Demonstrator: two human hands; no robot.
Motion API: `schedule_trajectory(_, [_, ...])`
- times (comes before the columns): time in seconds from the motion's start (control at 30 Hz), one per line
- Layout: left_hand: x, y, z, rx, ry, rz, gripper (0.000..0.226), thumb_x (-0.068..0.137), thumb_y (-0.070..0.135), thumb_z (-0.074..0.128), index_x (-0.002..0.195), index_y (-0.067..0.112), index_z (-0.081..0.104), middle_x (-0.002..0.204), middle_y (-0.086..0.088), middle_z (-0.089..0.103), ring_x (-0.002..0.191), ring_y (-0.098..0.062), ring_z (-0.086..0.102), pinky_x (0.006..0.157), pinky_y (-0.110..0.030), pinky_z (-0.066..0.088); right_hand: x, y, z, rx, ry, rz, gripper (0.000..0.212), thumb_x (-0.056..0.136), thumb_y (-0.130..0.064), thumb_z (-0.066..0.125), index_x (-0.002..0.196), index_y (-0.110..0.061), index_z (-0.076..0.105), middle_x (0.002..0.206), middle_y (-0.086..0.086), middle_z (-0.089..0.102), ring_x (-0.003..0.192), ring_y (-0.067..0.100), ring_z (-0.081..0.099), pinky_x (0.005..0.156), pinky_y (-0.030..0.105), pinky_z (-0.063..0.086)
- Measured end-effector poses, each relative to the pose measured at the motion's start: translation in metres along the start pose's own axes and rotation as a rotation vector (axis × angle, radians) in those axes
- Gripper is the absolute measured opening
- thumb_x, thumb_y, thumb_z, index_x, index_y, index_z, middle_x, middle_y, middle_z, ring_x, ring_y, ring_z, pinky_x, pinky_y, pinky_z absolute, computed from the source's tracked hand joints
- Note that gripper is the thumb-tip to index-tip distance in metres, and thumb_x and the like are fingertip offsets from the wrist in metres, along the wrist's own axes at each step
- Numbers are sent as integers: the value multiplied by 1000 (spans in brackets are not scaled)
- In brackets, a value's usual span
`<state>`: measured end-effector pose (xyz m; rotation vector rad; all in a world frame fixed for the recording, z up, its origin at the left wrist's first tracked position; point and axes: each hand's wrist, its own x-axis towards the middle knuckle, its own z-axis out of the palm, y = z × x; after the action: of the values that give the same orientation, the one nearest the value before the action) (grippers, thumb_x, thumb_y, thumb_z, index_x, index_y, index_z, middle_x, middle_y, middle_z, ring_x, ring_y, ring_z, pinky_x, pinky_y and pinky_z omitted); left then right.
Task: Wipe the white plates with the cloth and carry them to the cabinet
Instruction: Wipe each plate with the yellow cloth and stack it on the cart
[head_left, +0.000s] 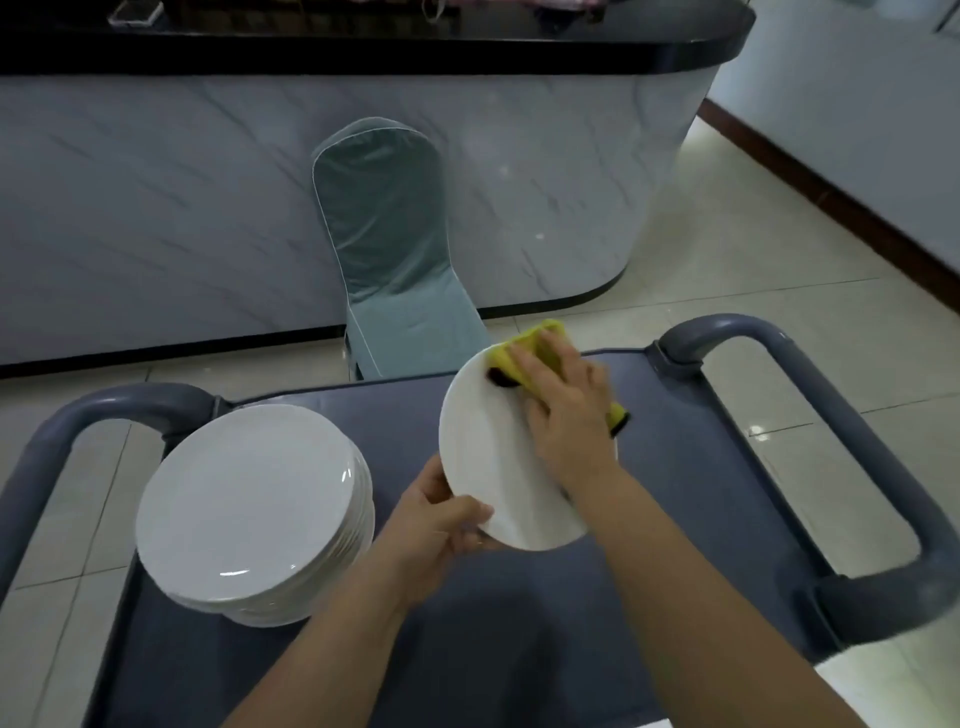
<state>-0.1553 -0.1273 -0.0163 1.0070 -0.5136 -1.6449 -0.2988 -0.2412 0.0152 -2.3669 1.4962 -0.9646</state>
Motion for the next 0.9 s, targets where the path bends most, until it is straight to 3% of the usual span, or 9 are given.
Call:
schedule_trajectory(0.2, [4,21,5,-31,47,135,59,66,-11,55,116,19,64,117,-15,66,100,-34,67,72,-57,55,-61,15,-20,4,-185,-400,39,91,-30,50,128,-31,63,145,0,48,94,32,52,83,43,48])
schedule_trajectory(0.3, [1,10,11,-27,80,112,52,62,-8,58,102,23,71,113,-8,69,94,-26,70,67,-50,56,-50,56,-41,-129,10,-257,35,89,-17,54,119,-23,70,137,8,56,85,39,54,79,50,50])
schedule_trajectory(0.37, [-1,-1,21,34,35,64,53,64,-7,60,103,27,71,113,-5,69,96,-26,70,68,-50,57,-26,58,-43,-117,92,-47,41,87,-8,61,124,-24,67,143,9,50,93,43,50,88,53,44])
schedule_trajectory(0.43, [1,-9,31,91,-11,39,56,66,-6,62,107,31,70,114,-5,69,98,-28,69,71,-54,57,-10,38,-36,-49,80,-17,44,90,-12,62,130,-29,61,149,6,43,104,40,47,96,50,36])
schedule_trajectory(0.57, [7,-5,35,86,1,106,56,69,-8,61,114,25,67,112,-10,69,100,-32,68,71,-52,56,-41,18,-23,20,-73,-342,43,88,-29,53,130,-33,60,146,1,46,100,30,46,88,40,37])
schedule_trajectory(0.67, [4,2,31,104,99,147,55,65,-6,59,110,24,68,108,-8,69,86,-23,70,61,-42,57,-66,59,-34,-10,-143,-440,41,85,-19,56,124,-23,66,140,6,53,89,32,53,84,39,47])
schedule_trajectory(0.77, [3,10,28,261,209,188,55,75,-2,57,108,40,68,108,6,70,85,-14,69,61,-35,56,-52,101,-46,-35,-58,-130,38,86,1,63,121,-12,67,132,12,58,92,39,57,84,50,49])
schedule_trajectory(0.83, [7,18,29,328,292,238,47,90,4,53,113,44,62,108,10,70,89,-12,69,62,-31,55,-29,106,-55,77,-25,87,36,94,-5,58,127,-15,62,134,6,56,111,33,53,97,43,43])
schedule_trajectory(0.9, [13,25,35,450,435,305,19,98,24,52,109,39,56,105,5,70,87,-13,68,62,-31,54,-2,88,-64,262,76,129,35,96,-12,55,130,-20,57,130,-5,54,119,22,49,103,35,40])
